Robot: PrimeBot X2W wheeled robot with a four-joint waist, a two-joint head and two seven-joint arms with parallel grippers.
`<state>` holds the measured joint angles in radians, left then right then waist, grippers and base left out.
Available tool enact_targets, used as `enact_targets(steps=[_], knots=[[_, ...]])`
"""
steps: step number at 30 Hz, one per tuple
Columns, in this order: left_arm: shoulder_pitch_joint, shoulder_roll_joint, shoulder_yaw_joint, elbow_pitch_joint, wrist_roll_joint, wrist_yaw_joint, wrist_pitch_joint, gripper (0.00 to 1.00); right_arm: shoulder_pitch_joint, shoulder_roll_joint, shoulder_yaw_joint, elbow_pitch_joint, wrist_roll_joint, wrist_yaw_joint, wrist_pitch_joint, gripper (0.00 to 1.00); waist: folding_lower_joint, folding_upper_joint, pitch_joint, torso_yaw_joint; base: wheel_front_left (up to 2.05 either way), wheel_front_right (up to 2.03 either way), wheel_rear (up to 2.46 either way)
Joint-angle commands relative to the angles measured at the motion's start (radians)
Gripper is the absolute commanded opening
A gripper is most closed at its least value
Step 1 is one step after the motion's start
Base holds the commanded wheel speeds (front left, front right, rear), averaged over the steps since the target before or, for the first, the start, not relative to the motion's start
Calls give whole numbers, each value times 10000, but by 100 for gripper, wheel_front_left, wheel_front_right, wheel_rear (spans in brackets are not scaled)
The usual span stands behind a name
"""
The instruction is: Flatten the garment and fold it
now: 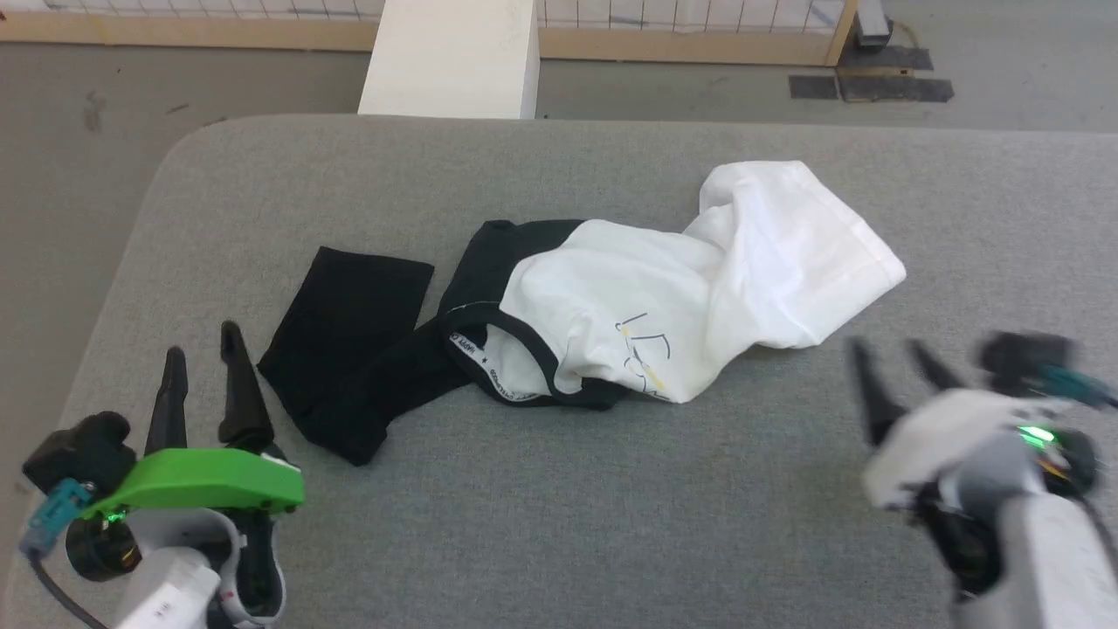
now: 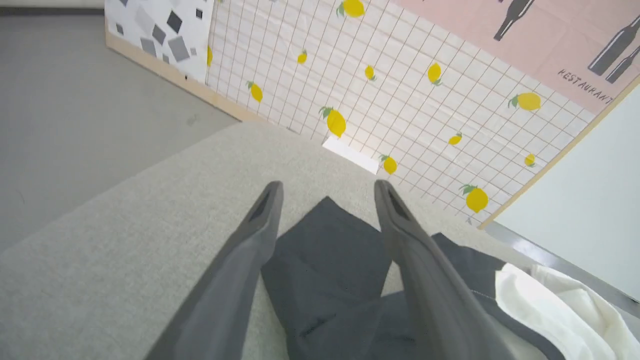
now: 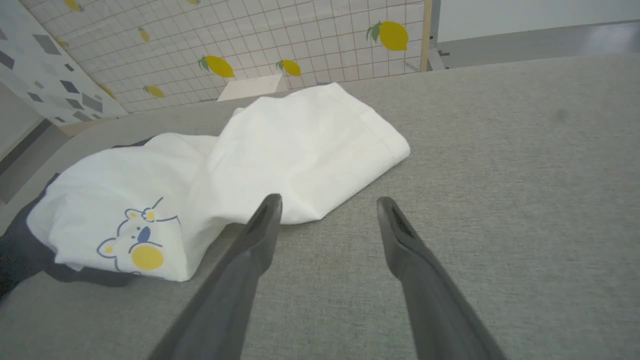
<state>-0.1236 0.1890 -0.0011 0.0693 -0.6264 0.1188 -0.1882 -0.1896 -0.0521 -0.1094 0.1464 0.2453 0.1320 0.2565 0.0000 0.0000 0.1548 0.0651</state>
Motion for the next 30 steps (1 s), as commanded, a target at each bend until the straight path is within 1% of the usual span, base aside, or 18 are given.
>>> enact_targets(steps=[1,5,7,11,15,17,18,19,20,24,26,30], knots=[[68,-18,-107,-86,337,-105,-313,100,-377,18,469,156,-69,-13,322,100,0,0,85,48,0,0,0],[287,-207,-232,-398,1223,-212,-687,100,-1090,18,1606,816,-525,-13,1672,100,0,0,238,127,0,0,0],[344,-408,-229,-658,1747,-279,-723,100,-1628,18,2079,1165,-1064,-13,2244,100,0,0,362,211,0,0,0],[426,-885,-75,-1090,2437,-528,-731,100,-2563,18,2604,1915,-1694,-13,2861,100,0,0,577,386,0,0,0],[440,-1172,-22,-1142,2758,-775,-733,100,-3155,18,2796,2808,-2129,-13,3290,100,0,0,716,571,0,0,0],[431,-1252,-15,-1116,2838,-880,-733,100,-3293,18,2881,3168,-2103,-13,3371,100,0,0,735,624,0,0,0],[430,-1276,-12,-1102,2869,-916,-734,100,-3336,18,2897,3287,-2043,-13,3378,47,0,0,736,633,0,0,0],[425,-1301,2,-1106,2901,-963,-734,100,-3383,18,2922,3375,-1933,-13,3285,21,0,0,729,634,0,0,0],[430,-1318,9,-1091,2917,-996,-734,100,-3398,18,2947,3435,-1870,-13,3214,0,0,0,719,626,0,0,0],[432,-1364,19,-1005,2931,-1087,-734,100,-3247,18,2688,3259,-1477,-13,2687,0,0,0,587,544,0,0,0],[473,-1375,38,-942,2887,-1106,-734,100,-2981,-52,2357,2868,-1315,-13,2451,0,0,0,505,444,0,0,0],[586,-1383,34,-873,2731,-1053,-735,100,-2022,-550,1112,1720,-970,-13,2465,0,0,0,343,176,0,0,0]])
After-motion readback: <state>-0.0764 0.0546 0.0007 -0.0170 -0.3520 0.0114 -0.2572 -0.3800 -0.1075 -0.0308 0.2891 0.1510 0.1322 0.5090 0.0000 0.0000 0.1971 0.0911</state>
